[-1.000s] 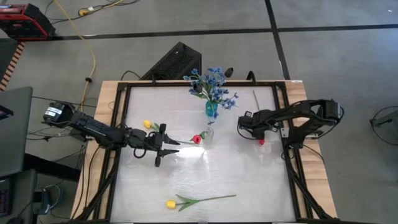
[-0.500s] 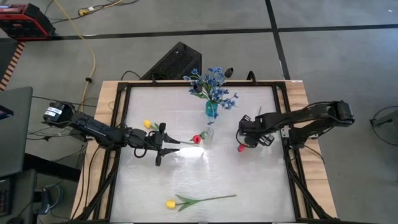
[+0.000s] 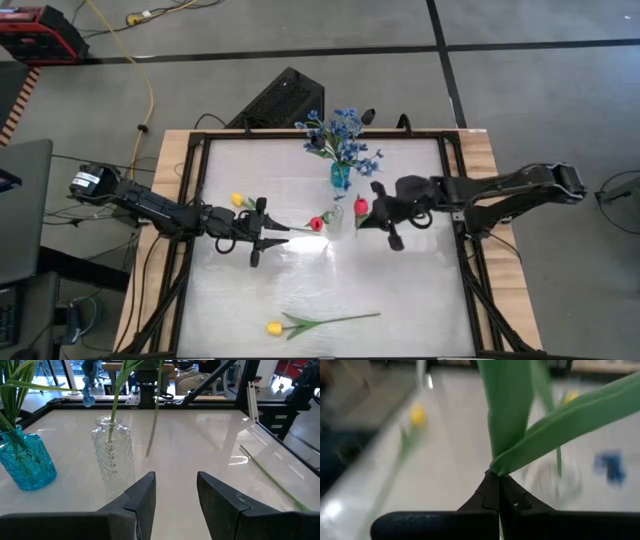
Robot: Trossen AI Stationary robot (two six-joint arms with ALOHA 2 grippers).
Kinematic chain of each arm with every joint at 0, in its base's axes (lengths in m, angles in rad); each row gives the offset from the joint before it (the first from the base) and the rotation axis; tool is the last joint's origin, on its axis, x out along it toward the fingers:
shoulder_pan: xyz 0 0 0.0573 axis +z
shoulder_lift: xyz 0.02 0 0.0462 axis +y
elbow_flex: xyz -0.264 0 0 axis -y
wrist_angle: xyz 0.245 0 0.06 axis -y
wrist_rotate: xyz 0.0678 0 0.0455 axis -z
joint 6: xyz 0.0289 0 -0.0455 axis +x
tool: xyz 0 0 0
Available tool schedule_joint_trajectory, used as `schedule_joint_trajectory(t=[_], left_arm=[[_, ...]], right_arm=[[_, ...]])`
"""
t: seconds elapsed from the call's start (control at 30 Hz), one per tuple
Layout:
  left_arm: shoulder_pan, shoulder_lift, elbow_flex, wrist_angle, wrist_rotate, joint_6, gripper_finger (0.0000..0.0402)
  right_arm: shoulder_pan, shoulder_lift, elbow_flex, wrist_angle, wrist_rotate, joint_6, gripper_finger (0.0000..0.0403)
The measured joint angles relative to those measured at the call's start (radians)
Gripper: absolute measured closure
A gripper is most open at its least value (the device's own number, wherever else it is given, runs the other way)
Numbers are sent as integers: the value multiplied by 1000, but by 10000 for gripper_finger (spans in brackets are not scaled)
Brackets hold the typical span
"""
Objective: Sort flowers into vase by color
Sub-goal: Put the red flower into the transparent vase
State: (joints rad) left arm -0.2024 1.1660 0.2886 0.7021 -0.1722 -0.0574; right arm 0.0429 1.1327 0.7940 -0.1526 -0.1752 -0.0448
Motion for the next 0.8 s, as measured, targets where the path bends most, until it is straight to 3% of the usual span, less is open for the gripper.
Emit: schedule_joint_trajectory(t=[0.33, 0.8], left_arm=[[0, 0, 0, 0, 0, 0, 269], [0, 0, 0, -11, -27, 2, 269]], right_arm=[[23, -5, 0, 287, -14, 82, 384], [-68, -17, 192, 61, 24, 44, 384]])
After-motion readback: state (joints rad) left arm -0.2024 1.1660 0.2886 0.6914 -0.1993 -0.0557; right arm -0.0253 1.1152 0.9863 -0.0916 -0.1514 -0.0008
